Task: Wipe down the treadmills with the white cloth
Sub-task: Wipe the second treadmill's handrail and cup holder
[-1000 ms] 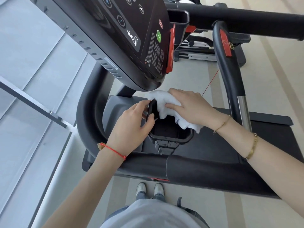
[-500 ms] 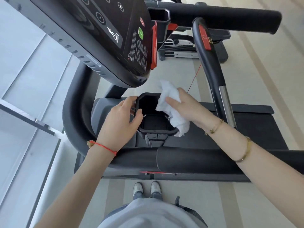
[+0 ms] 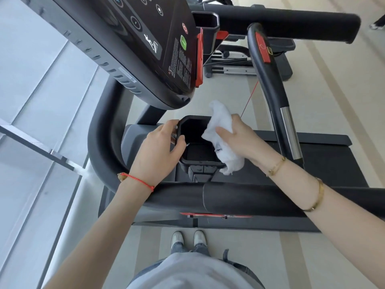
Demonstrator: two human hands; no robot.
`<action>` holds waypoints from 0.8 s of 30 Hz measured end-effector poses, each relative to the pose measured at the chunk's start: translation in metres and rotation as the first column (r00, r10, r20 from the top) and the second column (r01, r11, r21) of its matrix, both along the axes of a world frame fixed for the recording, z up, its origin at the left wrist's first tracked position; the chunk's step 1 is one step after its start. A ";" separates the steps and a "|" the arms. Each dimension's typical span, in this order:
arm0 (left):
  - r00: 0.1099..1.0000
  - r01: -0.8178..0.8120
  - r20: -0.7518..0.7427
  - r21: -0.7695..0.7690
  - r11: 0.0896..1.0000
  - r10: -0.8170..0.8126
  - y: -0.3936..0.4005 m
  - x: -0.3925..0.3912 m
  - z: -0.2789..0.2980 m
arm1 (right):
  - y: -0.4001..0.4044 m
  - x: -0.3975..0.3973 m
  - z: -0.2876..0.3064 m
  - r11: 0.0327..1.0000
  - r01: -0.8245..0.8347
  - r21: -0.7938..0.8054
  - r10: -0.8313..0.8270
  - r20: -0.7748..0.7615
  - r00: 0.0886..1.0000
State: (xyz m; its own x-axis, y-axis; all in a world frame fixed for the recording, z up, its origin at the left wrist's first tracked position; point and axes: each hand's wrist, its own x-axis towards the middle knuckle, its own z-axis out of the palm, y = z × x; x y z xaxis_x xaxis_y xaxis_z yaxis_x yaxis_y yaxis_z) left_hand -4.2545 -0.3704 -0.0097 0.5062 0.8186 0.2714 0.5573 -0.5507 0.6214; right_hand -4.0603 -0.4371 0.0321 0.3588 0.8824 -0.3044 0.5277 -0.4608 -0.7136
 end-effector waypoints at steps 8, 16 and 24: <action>1.000 -0.009 0.009 -0.002 1.000 0.009 -0.001 0.001 -0.001 | -0.026 -0.009 -0.018 1.000 -0.002 0.005 0.002 0.042 0.999; 1.000 0.003 0.014 -0.013 1.000 -0.003 -0.001 0.000 -0.002 | 0.040 0.022 -0.004 0.897 -0.441 0.025 0.405 0.355 0.843; 1.000 -0.005 0.025 -0.017 1.000 0.006 -0.001 -0.001 0.000 | 0.036 0.028 -0.007 0.871 -0.478 0.112 0.439 0.258 0.860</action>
